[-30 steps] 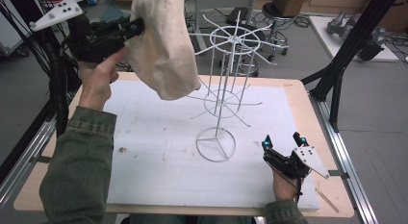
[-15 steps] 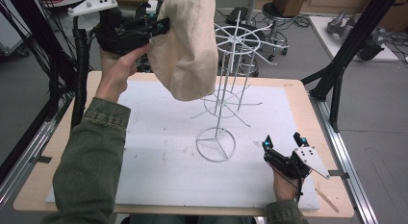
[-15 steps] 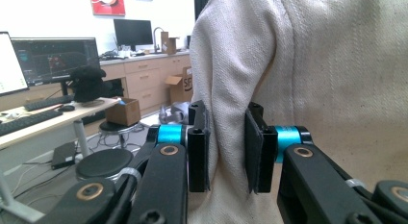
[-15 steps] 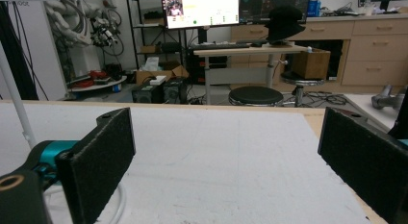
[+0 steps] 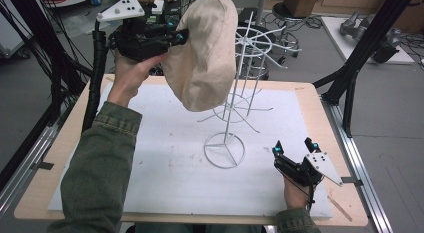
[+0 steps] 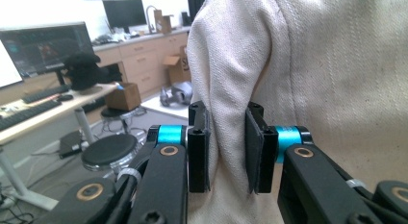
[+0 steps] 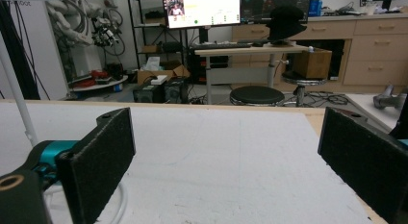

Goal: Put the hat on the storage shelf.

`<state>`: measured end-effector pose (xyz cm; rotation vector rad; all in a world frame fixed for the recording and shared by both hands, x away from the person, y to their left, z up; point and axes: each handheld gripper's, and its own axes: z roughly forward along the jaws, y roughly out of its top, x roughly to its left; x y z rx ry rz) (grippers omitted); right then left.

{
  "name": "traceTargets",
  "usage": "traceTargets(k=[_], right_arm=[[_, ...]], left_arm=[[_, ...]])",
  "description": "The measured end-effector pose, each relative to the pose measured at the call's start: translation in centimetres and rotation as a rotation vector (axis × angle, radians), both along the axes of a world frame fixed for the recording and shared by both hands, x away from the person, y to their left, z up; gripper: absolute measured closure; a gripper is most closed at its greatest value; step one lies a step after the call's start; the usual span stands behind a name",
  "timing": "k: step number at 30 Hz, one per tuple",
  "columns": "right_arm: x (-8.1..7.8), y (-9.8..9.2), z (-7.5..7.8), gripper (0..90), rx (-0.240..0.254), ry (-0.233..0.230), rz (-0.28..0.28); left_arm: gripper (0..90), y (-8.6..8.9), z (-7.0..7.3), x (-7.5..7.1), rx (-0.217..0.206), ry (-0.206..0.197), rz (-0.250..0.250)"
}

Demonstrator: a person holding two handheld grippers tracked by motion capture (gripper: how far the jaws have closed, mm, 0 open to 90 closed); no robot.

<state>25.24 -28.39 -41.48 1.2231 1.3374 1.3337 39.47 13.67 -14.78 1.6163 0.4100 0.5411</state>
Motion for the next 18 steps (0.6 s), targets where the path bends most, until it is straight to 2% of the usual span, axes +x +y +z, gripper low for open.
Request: traceTargets(k=[3,7,12,15,18], right_arm=[[0.0,0.0,0.0,4.9,-0.001,-0.002,0.002],[0.0,0.0,0.0,4.9,-0.001,-0.001,0.000],[0.0,0.0,0.0,4.9,-0.004,-0.005,-0.001],[0.0,0.0,0.0,4.9,-0.005,-0.005,0.000],[0.0,0.1,0.0,4.9,-0.004,-0.001,0.000]], left_arm=[[73.5,0.0,-0.2,0.0,0.039,-0.002,0.002],[71.4,0.2,-0.5,-0.1,0.033,-0.001,-0.015],[67.9,0.6,-1.2,-0.1,0.026,0.021,-0.033],[59.3,0.9,-1.5,-0.1,0.006,0.034,-0.034],[55.8,1.2,-1.6,0.0,-0.002,0.045,-0.036]])
